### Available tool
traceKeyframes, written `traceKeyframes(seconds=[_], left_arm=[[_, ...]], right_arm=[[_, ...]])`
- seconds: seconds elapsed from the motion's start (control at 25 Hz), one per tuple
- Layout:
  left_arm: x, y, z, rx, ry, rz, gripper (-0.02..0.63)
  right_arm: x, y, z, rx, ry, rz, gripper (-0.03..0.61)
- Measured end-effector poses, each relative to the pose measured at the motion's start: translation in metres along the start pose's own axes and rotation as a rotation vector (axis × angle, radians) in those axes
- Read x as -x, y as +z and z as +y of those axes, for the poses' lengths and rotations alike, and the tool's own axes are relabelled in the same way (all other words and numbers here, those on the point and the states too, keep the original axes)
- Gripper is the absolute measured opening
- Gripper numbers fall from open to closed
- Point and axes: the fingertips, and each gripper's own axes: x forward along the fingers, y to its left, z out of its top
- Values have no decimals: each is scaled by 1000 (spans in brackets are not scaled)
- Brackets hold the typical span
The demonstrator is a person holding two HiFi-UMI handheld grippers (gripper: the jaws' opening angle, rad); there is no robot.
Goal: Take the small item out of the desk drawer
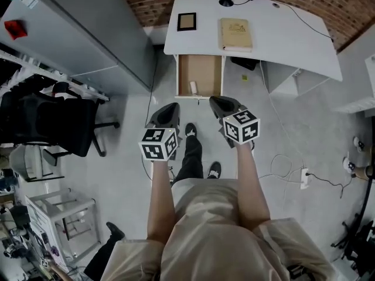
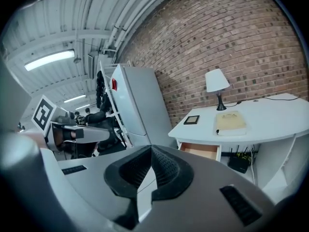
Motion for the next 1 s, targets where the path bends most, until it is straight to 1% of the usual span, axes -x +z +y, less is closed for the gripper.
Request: traceKeyframes(seconds=[0.16, 0.36, 0.52, 0.72, 0.88, 1.0], left_arm=[[-37, 15, 16, -16, -22, 12, 17], [-74, 33, 43, -59, -42, 34, 17], [-103, 45, 66, -24, -52, 33, 17], [-132, 39, 95, 4, -64, 73, 17], [-151, 27, 123, 44, -72, 100, 17], [-168, 13, 142, 62, -86, 135, 17]], right_arm=[[-19, 13, -41, -73, -66, -28, 25], [-55, 14, -69, -97, -98, 19, 25], [-87, 23, -83, -97, -107, 45, 25], [-122, 23, -98, -115, -131, 80, 25], [-148, 12, -105, -138, -142, 124, 25], [-169, -6, -116, -141, -145, 182, 25]])
